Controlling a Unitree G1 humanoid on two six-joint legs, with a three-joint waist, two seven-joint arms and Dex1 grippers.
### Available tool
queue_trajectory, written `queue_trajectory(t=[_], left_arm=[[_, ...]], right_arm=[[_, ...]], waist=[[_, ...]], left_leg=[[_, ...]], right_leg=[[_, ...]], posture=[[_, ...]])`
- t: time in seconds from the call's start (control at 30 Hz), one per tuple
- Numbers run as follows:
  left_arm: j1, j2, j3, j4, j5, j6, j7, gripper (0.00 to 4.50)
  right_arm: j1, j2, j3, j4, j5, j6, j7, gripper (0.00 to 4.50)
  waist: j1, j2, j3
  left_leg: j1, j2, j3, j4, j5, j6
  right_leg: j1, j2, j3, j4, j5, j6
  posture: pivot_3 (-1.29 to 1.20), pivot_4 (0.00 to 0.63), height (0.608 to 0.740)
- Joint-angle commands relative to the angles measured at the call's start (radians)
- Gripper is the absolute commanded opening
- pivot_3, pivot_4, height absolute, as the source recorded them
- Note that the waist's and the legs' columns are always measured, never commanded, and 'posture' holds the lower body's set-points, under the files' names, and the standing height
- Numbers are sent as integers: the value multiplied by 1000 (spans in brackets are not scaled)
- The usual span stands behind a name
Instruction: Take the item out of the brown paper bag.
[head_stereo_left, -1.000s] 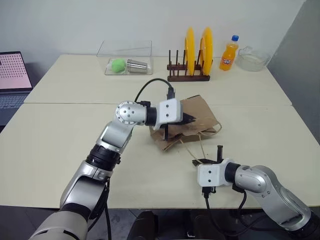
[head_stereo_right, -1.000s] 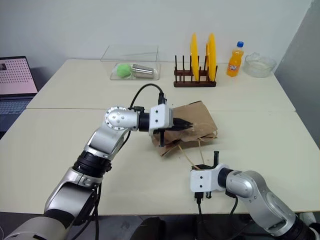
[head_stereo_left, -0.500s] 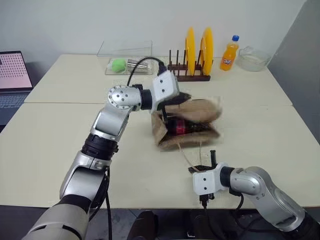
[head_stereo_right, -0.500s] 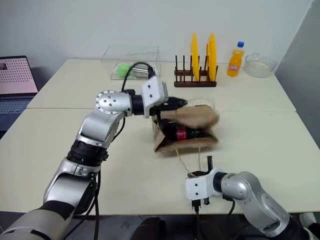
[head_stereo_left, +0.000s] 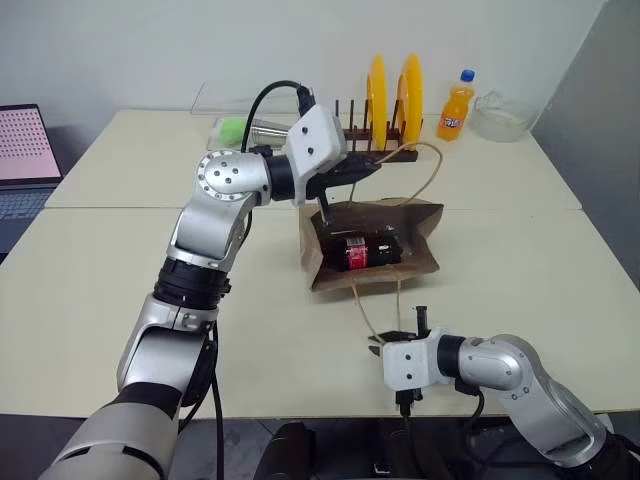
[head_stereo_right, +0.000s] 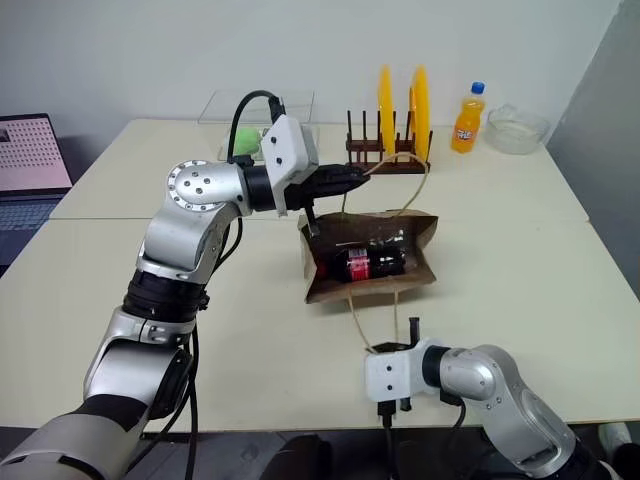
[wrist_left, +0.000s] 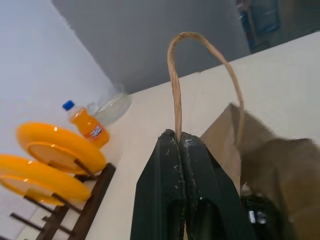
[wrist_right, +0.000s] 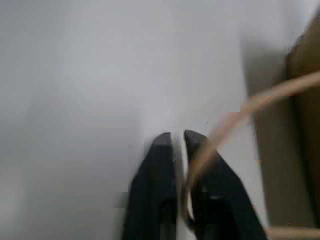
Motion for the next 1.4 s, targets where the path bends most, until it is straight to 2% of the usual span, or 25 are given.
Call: queue_trajectory(t=[0.03, 0.07, 0.17, 0.27, 0.37, 0.47, 0.57, 0.63, 0.73, 0.83, 0.9, 0.97, 1.1, 1.13, 1.17, 1.4], left_arm=[[21, 20, 16, -85, -48, 13, -36, 0], [28, 22, 14, -95, -54, 18, -41, 0], [51, 27, 8, -122, -66, 31, -52, 0], [60, 26, 8, -126, -64, 27, -50, 0], [67, 26, 8, -130, -67, 28, -53, 0], [76, 30, 7, -134, -67, 24, -59, 0], [74, 27, 12, -133, -71, 27, -54, 0], [73, 25, 15, -135, -76, 33, -50, 0], [72, 23, 19, -141, -82, 37, -46, 0], [68, 24, 24, -141, -85, 40, -42, 0], [66, 25, 25, -139, -85, 39, -39, 0], [65, 24, 26, -140, -87, 39, -36, 0], [61, 24, 28, -138, -89, 39, -31, 0], [57, 25, 29, -134, -88, 37, -30, 0], [54, 26, 30, -131, -88, 35, -29, 0], [47, 28, 30, -120, -88, 26, -29, 0]], right_arm=[[-4, -12, -91, -88, 141, 40, 60, 1988], [1, -25, -115, -103, 188, 51, 84, 2281], [-6, -60, -261, -173, 397, 184, 160, 2281], [-55, -108, -443, -235, 683, 416, 218, 2281], [-148, -133, -599, -225, 964, 603, 200, 2281], [-235, -128, -630, -198, 1084, 680, 124, 2281], [-307, -102, -487, -168, 947, 639, -9, 2281], [-343, -115, -342, -117, 810, 589, -67, 2281], [-418, -95, -119, 15, 582, 481, -152, 2281], [-479, -49, 11, 140, 425, 391, -207, 2281], [-507, -15, 50, 204, 358, 350, -233, 2281], [-529, 19, 76, 253, 309, 329, -246, 2666], [-555, 17, 145, 311, 173, 261, -240, 3895], [-559, 13, 163, 314, 140, 245, -232, 4319], [-561, 11, 175, 315, 113, 230, -223, 4471], [-577, 3, 226, 369, -67, 197, -177, 4471]], waist=[[2, 0, 0], [2, 0, 0], [3, 0, 0], [4, 0, 0], [2, 0, 0], [3, 0, 0], [2, 0, 0], [2, 0, 0], [2, 0, 0], [0, 0, 0], [1, 0, 0], [1, 0, 0], [1, 0, 0], [1, 0, 0], [1, 0, 0], [0, 0, 0]], left_leg=[[0, 0, 0, 0, 0, 0], [0, 0, 0, 0, 0, 0], [0, -1, 0, 1, -2, 4], [0, -1, 0, 1, -2, 4], [0, -1, 0, 1, -2, 4], [1, 0, 0, 0, -3, 5], [1, 0, 0, 0, -3, 5], [0, 0, 0, 0, -3, 5], [-1, 0, 0, 0, -3, 5], [-1, 0, 1, 0, -2, 4], [-1, 0, 1, 0, -2, 4], [-2, -1, 1, 0, -2, 4], [-3, -1, 1, 0, -2, 4], [-3, -1, 1, 0, -2, 4], [-3, -1, 1, 0, -2, 4], [-2, -1, 1, 0, -2, 4]], right_leg=[[0, 0, 0, 0, 0, 0], [0, 0, 0, 0, 0, 0], [1, -1, 0, 0, 0, 0], [1, -1, 0, 0, 0, 0], [1, -1, -1, 0, 0, 0], [1, -1, -1, 0, 0, -1], [1, -1, -1, 0, 0, 0], [1, -1, -1, 0, 0, 0], [0, -1, 0, 0, 0, 0], [-1, -1, 0, 0, 0, 0], [-2, -1, 0, 0, 0, -1], [-3, -1, 0, 0, 3, -5], [-3, -1, 1, 0, 3, -5], [-3, -1, 0, 0, 3, -5], [-3, -1, 0, 0, 3, -5], [-3, -1, 0, 1, 3, -5]], posture=[[0, 150, 740], [0, 150, 740], [0, 150, 740], [0, 150, 740], [0, 150, 740], [0, 150, 740], [0, 150, 740], [0, 150, 740], [0, 150, 740], [0, 150, 740], [0, 150, 740], [0, 150, 740], [0, 150, 740], [0, 150, 740], [0, 150, 740], [0, 150, 740]])
